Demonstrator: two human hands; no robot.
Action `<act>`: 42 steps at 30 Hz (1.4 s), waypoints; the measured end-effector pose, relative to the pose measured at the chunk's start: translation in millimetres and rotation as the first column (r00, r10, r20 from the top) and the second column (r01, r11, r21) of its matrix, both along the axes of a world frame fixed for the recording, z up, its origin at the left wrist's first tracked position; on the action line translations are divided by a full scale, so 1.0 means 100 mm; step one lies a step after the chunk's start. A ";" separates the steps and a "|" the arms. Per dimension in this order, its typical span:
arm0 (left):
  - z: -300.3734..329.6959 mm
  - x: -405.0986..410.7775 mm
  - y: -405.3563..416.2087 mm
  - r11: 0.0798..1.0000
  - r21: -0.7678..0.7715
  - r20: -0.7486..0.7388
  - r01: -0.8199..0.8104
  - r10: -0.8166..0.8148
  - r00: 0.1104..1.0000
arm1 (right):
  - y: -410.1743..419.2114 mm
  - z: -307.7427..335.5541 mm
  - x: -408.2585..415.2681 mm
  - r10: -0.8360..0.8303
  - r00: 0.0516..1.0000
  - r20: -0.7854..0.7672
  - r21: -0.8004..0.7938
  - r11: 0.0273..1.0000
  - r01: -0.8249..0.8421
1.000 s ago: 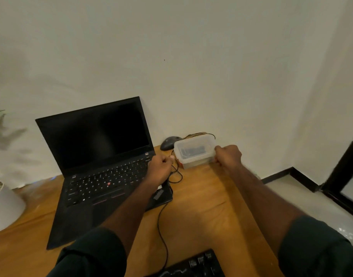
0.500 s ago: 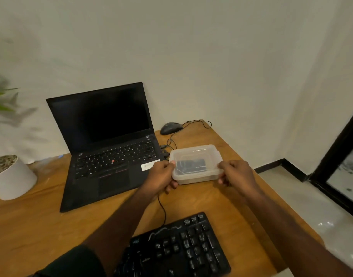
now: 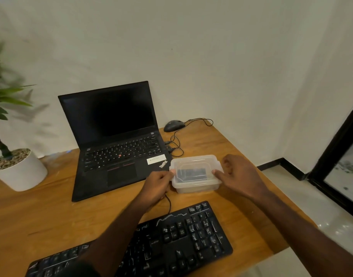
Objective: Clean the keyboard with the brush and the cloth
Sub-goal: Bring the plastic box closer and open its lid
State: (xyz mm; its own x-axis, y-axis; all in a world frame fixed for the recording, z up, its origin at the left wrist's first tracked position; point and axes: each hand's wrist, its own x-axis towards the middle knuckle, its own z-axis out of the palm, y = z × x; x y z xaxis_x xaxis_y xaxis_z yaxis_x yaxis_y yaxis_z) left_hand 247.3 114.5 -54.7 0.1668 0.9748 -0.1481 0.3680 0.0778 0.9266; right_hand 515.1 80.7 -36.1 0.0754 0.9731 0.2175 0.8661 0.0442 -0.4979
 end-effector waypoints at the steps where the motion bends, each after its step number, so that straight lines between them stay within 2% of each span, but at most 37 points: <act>1: -0.01 -0.01 -0.01 1.000 0.008 0.008 0.004 -0.004 1.000 | 0.02 0.01 -0.01 0.064 0.998 0.004 0.019 0.998 -0.064; 3: -0.01 -0.04 -0.03 0.999 -0.001 0.028 0.039 -0.039 0.999 | 0.07 0.02 -0.04 0.203 0.977 0.063 -0.019 0.979 -0.202; 5: 0.02 -0.08 -0.05 0.994 -0.030 0.096 0.102 -0.098 0.991 | 0.13 0.04 -0.08 0.309 0.939 0.151 -0.133 0.948 -0.290; 7: 0.06 -0.11 -0.05 0.982 -0.059 0.203 0.178 -0.163 0.965 | 0.19 0.04 -0.12 0.382 0.911 0.156 -0.207 0.914 -0.348; 9: 0.06 -0.12 -0.01 0.965 -0.044 0.244 0.259 -0.241 0.939 | 0.23 0.07 -0.15 0.421 0.896 0.138 -0.217 0.896 -0.387; 11: 0.04 -0.10 0.03 0.955 -0.004 0.226 0.296 -0.287 0.931 | 0.23 0.11 -0.16 0.436 0.889 0.139 -0.237 0.886 -0.398; 14: -0.02 -0.10 0.08 0.963 0.024 0.191 0.269 -0.269 0.944 | 0.23 0.14 -0.15 0.454 0.876 0.160 -0.252 0.877 -0.409; 17: -0.07 -0.09 0.10 0.967 0.026 0.211 0.254 -0.254 0.944 | 0.26 0.19 -0.11 0.473 0.872 0.126 -0.229 0.869 -0.438; 22: -0.08 -0.08 0.09 0.965 0.062 0.158 0.255 -0.261 0.952 | 0.40 0.34 -0.08 0.547 0.835 0.060 -0.221 0.823 -0.523; 26: -0.06 -0.08 0.10 0.964 0.062 0.117 0.258 -0.264 0.957 | 0.55 0.39 -0.02 0.550 0.828 0.107 -0.258 0.820 -0.511; 30: -0.09 -0.09 0.11 0.972 0.074 0.080 0.223 -0.229 0.970 | 0.69 0.39 0.06 0.521 0.848 0.099 -0.072 0.854 -0.516; 33: -0.09 -0.08 0.11 0.973 0.078 0.049 0.216 -0.220 0.974 | 0.89 0.35 0.13 0.416 0.909 0.016 0.062 0.907 -0.417; 35: -0.07 -0.07 0.10 0.973 0.082 0.040 0.214 -0.218 0.975 | 1.02 0.35 0.13 0.360 0.932 -0.043 0.089 0.930 -0.356; 42: -0.08 -0.04 0.10 0.974 0.100 0.007 0.201 -0.203 0.979 | 1.52 0.27 -0.01 0.320 0.943 0.092 -0.182 0.936 -0.300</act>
State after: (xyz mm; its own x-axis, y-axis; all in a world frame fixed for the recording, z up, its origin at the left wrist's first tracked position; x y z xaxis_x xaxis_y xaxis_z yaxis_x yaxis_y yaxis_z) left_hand 243.1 124.1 -62.7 0.3634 0.9304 -0.0488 0.3510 -0.0882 0.9322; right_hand 514.4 232.9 -9.0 -0.2526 0.9666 0.0423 0.8752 0.2470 -0.4160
